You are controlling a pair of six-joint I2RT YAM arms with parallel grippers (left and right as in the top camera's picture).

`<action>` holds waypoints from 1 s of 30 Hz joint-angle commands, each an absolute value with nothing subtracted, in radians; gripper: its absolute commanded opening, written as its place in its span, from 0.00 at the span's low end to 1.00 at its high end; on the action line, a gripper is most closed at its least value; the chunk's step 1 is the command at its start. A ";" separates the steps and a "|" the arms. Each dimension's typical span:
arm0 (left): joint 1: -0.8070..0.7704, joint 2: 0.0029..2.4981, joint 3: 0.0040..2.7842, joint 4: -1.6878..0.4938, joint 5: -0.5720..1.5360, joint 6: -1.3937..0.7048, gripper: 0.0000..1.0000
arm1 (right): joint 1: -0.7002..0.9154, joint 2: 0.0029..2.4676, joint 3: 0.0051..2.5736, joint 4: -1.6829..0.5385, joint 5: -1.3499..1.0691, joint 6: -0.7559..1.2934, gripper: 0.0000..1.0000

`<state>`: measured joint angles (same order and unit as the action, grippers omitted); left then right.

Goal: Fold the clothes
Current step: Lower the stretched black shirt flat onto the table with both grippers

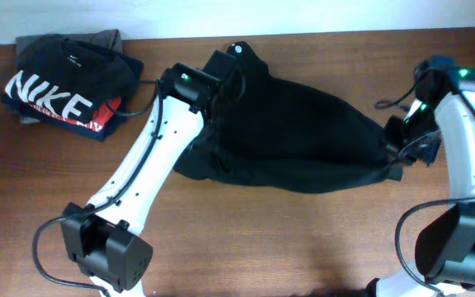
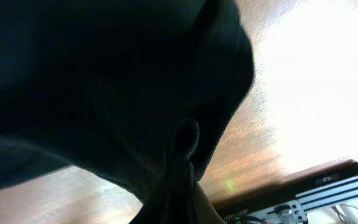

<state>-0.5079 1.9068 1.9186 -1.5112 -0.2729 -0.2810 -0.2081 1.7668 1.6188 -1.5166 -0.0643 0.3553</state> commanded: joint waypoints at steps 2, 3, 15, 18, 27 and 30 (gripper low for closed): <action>-0.503 1.900 1.842 -1.543 -0.149 -0.302 0.08 | -0.209 1.759 1.500 -1.490 -0.078 0.340 0.08; -0.503 1.900 1.829 -1.553 -0.132 -0.302 0.08 | -0.209 1.759 1.485 -1.489 -0.078 0.340 0.08; -0.510 1.900 1.730 -1.689 -0.104 -0.297 0.22 | -0.209 1.759 1.462 -1.490 -0.063 0.340 0.15; -0.510 1.900 1.717 -1.688 -0.113 -0.294 0.28 | -0.209 1.759 1.462 -1.501 -0.028 0.340 0.16; -0.509 1.900 1.702 -1.642 -0.147 -0.290 0.64 | -0.210 1.759 1.462 -1.528 0.026 0.339 0.45; -0.509 1.900 1.701 -1.567 -0.142 -0.290 0.75 | -0.210 1.759 1.462 -1.533 0.035 0.340 0.56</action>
